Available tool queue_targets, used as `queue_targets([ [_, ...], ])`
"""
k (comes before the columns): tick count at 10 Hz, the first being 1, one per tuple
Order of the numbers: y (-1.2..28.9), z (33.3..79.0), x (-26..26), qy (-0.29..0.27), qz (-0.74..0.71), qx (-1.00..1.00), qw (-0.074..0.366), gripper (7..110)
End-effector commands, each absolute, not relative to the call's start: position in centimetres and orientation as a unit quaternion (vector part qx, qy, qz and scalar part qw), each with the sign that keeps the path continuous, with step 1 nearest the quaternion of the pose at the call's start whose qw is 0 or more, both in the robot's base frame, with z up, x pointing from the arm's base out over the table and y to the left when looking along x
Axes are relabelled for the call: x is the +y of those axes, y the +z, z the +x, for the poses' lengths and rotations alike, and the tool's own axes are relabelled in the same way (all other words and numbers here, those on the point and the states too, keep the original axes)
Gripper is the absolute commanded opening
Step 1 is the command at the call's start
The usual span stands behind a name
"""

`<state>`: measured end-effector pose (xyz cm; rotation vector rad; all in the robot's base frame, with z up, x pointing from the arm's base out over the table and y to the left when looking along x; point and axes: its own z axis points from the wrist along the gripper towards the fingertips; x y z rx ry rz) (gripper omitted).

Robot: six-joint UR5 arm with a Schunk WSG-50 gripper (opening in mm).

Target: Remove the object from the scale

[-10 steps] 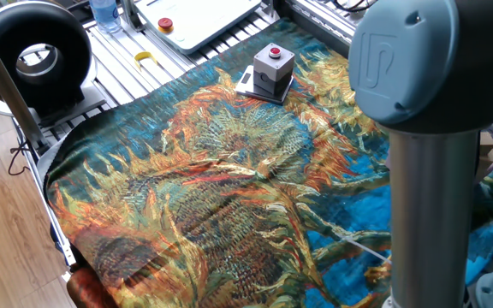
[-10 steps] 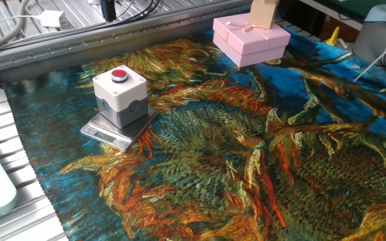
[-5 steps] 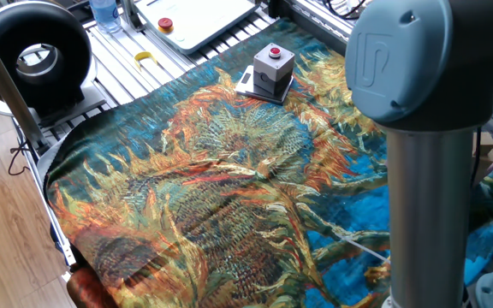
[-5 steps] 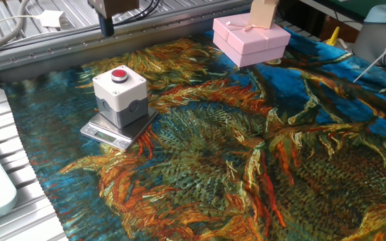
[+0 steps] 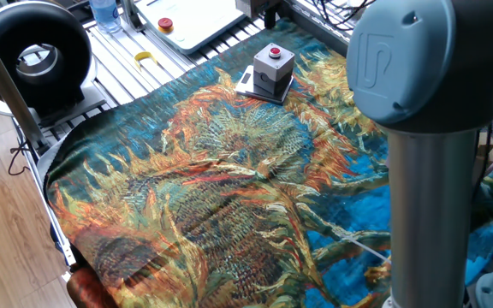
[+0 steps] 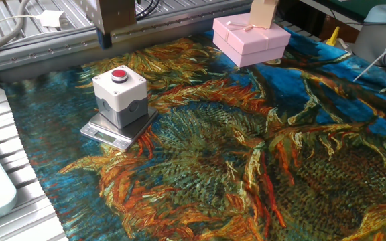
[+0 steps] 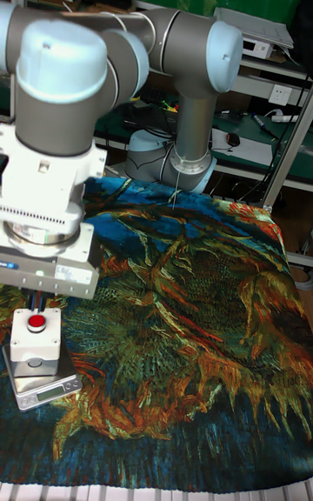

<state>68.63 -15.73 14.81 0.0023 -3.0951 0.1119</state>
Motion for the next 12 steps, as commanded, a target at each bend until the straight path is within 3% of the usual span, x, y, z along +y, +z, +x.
queue_targets([
  [1, 13.5, 69.0, -15.5, 0.032, -0.001, -0.999, 0.012, 7],
  [7, 12.8, 69.2, -14.6, 0.004, 0.010, -1.000, 0.002, 7],
  [8, 12.5, 69.1, -14.4, -0.004, 0.010, -1.000, 0.002, 44],
  [12, 11.9, 69.0, -14.7, -0.010, 0.039, -0.999, -0.003, 44],
])
